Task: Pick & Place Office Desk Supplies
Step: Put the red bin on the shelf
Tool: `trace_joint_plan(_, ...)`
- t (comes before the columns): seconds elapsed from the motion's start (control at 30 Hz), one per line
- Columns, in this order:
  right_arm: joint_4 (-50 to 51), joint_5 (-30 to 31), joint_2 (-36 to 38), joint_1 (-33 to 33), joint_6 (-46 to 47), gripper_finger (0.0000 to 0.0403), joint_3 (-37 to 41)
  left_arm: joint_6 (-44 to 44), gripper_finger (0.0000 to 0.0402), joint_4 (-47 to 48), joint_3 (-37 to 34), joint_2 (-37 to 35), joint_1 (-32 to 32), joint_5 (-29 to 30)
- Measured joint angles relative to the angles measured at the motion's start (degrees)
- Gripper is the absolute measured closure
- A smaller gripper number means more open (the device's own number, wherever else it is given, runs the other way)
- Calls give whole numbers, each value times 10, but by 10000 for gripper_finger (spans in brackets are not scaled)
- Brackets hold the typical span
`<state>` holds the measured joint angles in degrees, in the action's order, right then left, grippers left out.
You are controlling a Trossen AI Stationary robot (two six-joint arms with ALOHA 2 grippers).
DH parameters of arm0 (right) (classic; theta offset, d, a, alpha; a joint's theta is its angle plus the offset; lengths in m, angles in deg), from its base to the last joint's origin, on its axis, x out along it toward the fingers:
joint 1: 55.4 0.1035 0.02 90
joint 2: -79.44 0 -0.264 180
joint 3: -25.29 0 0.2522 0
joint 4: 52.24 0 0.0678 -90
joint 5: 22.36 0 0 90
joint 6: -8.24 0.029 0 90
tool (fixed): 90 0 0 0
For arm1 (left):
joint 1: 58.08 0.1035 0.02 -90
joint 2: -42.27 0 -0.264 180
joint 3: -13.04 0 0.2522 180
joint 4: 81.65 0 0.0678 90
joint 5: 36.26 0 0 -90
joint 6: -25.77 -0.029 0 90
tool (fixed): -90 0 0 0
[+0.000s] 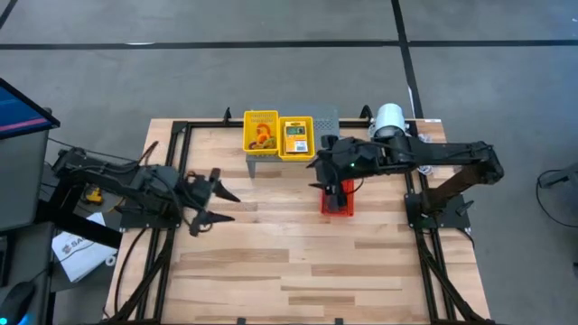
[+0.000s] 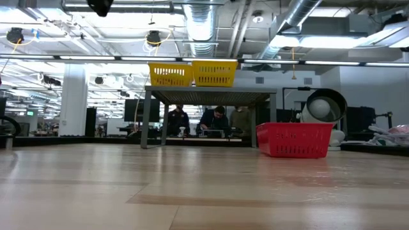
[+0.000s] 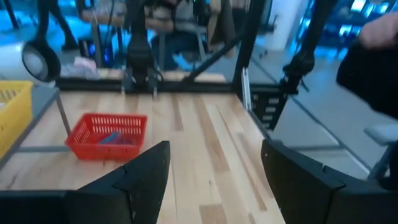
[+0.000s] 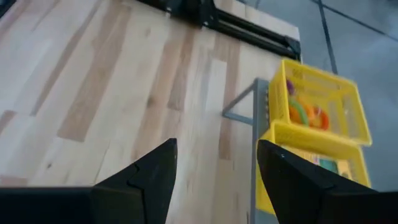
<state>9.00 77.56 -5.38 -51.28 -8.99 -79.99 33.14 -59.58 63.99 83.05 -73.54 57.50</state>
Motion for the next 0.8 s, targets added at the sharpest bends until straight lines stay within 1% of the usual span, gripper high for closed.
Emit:
trace_joint_plan(0.17, -86, -11, 55, -14, 3, 189, 107, 9, 152, -85, -81, -78, 0, 6)
trace_joint_plan(0.27, -124, -13, 77, -13, 18, 189, 155, 21, 152, -155, -126, -103, 0, 8)
trace_joint_plan(0.37, -138, -14, 85, -2, 40, 189, 184, 20, 152, -225, -158, -104, 0, 6)
trace_joint_plan(0.5, -136, -17, 71, 19, 61, 189, 214, 17, 152, -280, -174, -90, 1, 5)
trace_joint_plan(0.67, -109, -7, 49, 35, 73, 189, 237, 17, 152, -306, -179, -67, 1, 5)
trace_joint_plan(0.8, -96, 27, 53, 30, 97, 189, 267, 20, 152, -304, -179, -49, 1, 5)
